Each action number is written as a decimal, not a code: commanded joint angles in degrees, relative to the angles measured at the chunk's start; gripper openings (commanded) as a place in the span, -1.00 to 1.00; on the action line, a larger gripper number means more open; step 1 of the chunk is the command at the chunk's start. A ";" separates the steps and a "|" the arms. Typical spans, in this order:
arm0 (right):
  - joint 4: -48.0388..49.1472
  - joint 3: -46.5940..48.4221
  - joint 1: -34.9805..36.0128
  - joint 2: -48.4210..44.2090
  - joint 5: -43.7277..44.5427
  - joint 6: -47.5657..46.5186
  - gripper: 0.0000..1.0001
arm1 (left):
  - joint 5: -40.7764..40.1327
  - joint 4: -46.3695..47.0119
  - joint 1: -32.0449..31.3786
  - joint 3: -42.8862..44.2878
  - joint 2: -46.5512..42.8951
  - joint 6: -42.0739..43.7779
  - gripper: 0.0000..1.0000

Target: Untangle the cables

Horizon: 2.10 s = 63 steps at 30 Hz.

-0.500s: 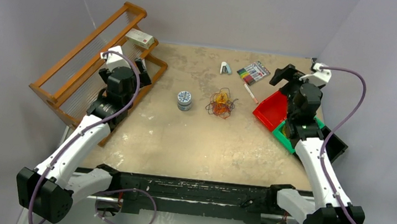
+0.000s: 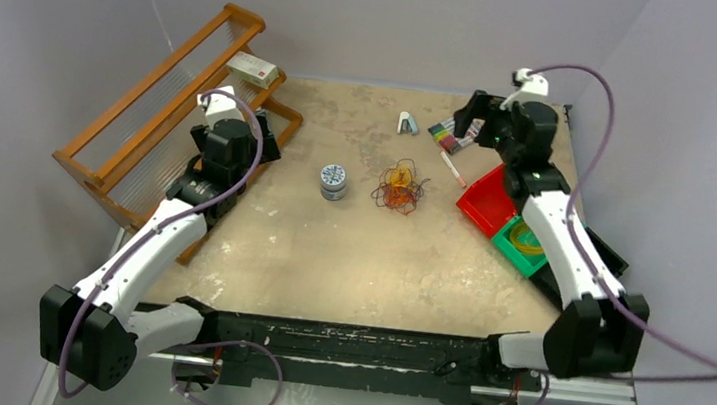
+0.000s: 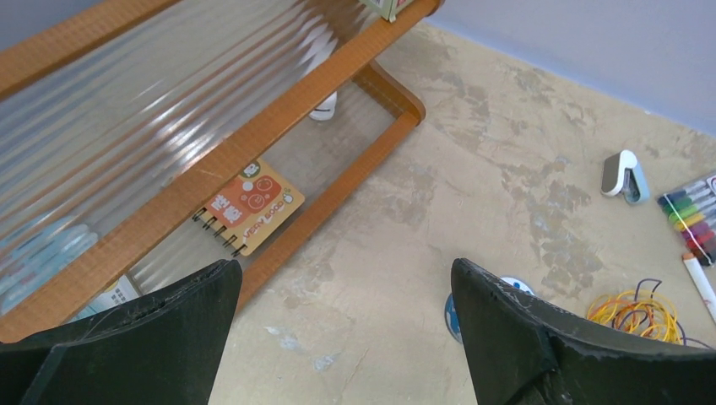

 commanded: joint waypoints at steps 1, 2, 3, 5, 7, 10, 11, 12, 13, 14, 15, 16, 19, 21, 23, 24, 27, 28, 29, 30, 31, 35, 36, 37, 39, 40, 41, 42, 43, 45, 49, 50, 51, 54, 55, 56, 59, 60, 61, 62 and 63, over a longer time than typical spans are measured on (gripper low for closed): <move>-8.49 4.97 5.95 8.84 2.21 0.55 0.99 | 1.84 -0.48 -0.11 3.39 0.56 1.22 0.90; -8.82 5.76 6.92 10.79 2.37 1.43 0.99 | 2.07 -0.48 -0.11 3.41 0.69 1.33 0.90; -9.18 6.44 7.99 12.72 2.59 2.24 0.99 | 2.13 -0.49 -0.09 3.43 0.78 1.32 0.90; -8.82 7.45 10.27 15.96 3.48 3.78 0.99 | 2.20 -0.39 -0.13 3.45 0.92 1.19 0.91; -8.46 8.71 12.29 18.88 4.16 4.86 0.99 | 2.28 -0.55 -0.11 3.44 0.96 1.18 0.91; -9.74 11.02 14.39 24.13 6.08 6.21 0.99 | 2.76 -0.68 -0.12 3.41 1.11 1.20 0.91; -10.40 11.88 14.87 25.63 7.00 6.44 0.99 | 2.88 -0.67 -0.08 3.45 1.20 1.14 0.91; -11.10 12.71 15.29 27.06 7.65 6.51 0.99 | 2.97 -0.62 -0.11 3.43 1.24 1.06 0.91; -11.79 13.43 15.57 28.35 8.34 6.48 0.99 | 3.06 -0.58 -0.11 3.47 1.28 0.98 0.91; -12.47 14.11 15.83 29.48 8.83 6.52 0.99 | 3.00 -0.57 -0.11 3.46 1.33 0.86 0.91; -13.00 14.64 16.17 30.51 9.19 6.40 0.99 | 2.98 -0.58 -0.13 3.39 1.31 0.76 0.91; -13.49 15.13 16.37 31.44 9.32 5.94 0.99 | 3.05 -0.46 -0.07 3.34 1.37 0.69 0.91; -15.24 16.39 17.18 33.72 9.58 4.87 0.99 | 3.39 -0.45 -0.08 3.30 1.50 0.59 0.91; -16.24 16.76 17.66 34.97 10.18 4.38 0.99 | 3.59 -0.45 -0.07 3.27 1.62 0.49 0.91; -17.06 16.77 17.97 36.10 10.60 3.82 0.99 | 3.76 -0.49 -0.11 3.27 1.66 0.40 0.90; -17.36 16.75 18.02 36.51 10.52 3.44 0.98 | 3.85 -0.49 -0.12 3.24 1.67 0.39 0.90; -16.88 14.98 18.35 36.47 8.30 2.25 0.78 | 4.18 -0.49 -0.07 3.30 1.68 0.45 0.90; -16.36 14.05 18.52 35.97 7.42 2.09 0.67 | 4.35 -0.49 -0.10 3.18 1.64 0.40 0.90; -15.65 12.88 18.65 35.31 6.57 1.87 0.52 | 4.59 -0.40 -0.12 3.17 1.69 0.37 0.89; -15.07 11.66 18.79 34.43 5.70 1.79 0.37 | 4.79 -0.40 -0.06 3.16 1.73 0.31 0.89; -14.50 10.55 18.99 33.50 4.74 1.77 0.24 | 4.99 -0.40 -0.11 3.15 1.77 0.23 0.88; -13.51 6.82 20.24 30.26 0.06 1.99 -0.15 | 5.81 -0.20 -0.12 3.00 1.86 0.01 0.87; -13.64 6.14 20.81 29.69 -0.90 2.20 -0.23 | 6.12 -0.08 -0.10 2.91 1.90 -0.04 0.87; -13.85 5.49 21.39 28.99 -1.64 2.47 -0.30 | 6.33 0.02 -0.06 2.86 2.04 -0.14 0.86; -13.68 4.14 22.80 27.67 -3.49 2.88 -0.32 | 6.68 0.11 -0.10 2.75 2.10 -0.51 0.86; -13.21 3.38 23.49 26.82 -4.13 2.99 -0.35 | 6.83 0.17 -0.10 2.61 2.10 -0.68 0.86; -12.58 2.67 24.34 25.93 -5.29 3.05 -0.38 | 7.00 0.21 -0.09 2.48 2.12 -0.76 0.86; -11.81 2.07 25.33 25.05 -7.01 3.07 -0.42 | 7.14 0.21 -0.13 2.43 2.06 -1.06 0.86; -11.31 1.51 26.24 24.36 -8.25 2.96 -0.44 | 7.24 0.21 -0.11 2.25 2.08 -1.29 0.86; -10.75 1.26 27.97 23.17 -9.48 2.82 -0.47 | 7.12 0.23 -0.10 2.04 1.93 -1.89 0.87; -9.99 0.37 30.08 21.83 -7.93 2.45 -0.39 | 5.18 -0.25 0.02 1.42 1.56 -3.93 1.00; -9.90 -0.05 30.07 21.44 -6.62 2.53 -0.30 | 4.96 -0.31 -0.04 1.32 1.40 -4.23 1.00; -9.87 -0.34 30.07 20.91 -4.76 2.56 -0.18 | 5.03 -0.31 0.01 1.26 1.28 -4.34 1.00; -10.00 -0.88 30.10 18.49 -1.15 1.76 0.23 | 6.19 0.13 -0.03 1.08 0.97 -3.75 1.00; -9.76 -1.20 30.09 17.39 -0.96 1.41 0.32 | 6.74 0.21 0.02 1.09 0.97 -3.49 1.00; -9.49 -1.53 30.07 15.83 -1.09 1.27 0.40 | 7.24 0.37 -0.03 1.04 1.10 -3.12 1.00; -8.53 -2.61 29.99 12.52 0.84 1.22 0.57 | 9.03 0.64 -0.13 1.21 1.70 -2.26 0.99; -8.81 -2.89 29.98 11.60 2.14 1.04 0.61 | 9.77 0.74 -0.12 1.25 1.95 -2.03 0.98; -9.37 -3.07 29.89 11.01 4.00 1.06 0.65 | 11.00 0.91 -0.13 1.28 2.26 -2.01 0.98; -10.20 -3.21 29.66 10.64 4.71 1.17 0.66 | 11.71 1.05 -0.08 1.18 2.52 -2.14 0.96; -11.38 -3.35 29.14 10.49 6.23 1.63 0.66 | 12.83 1.34 -0.13 0.96 2.81 -2.42 0.94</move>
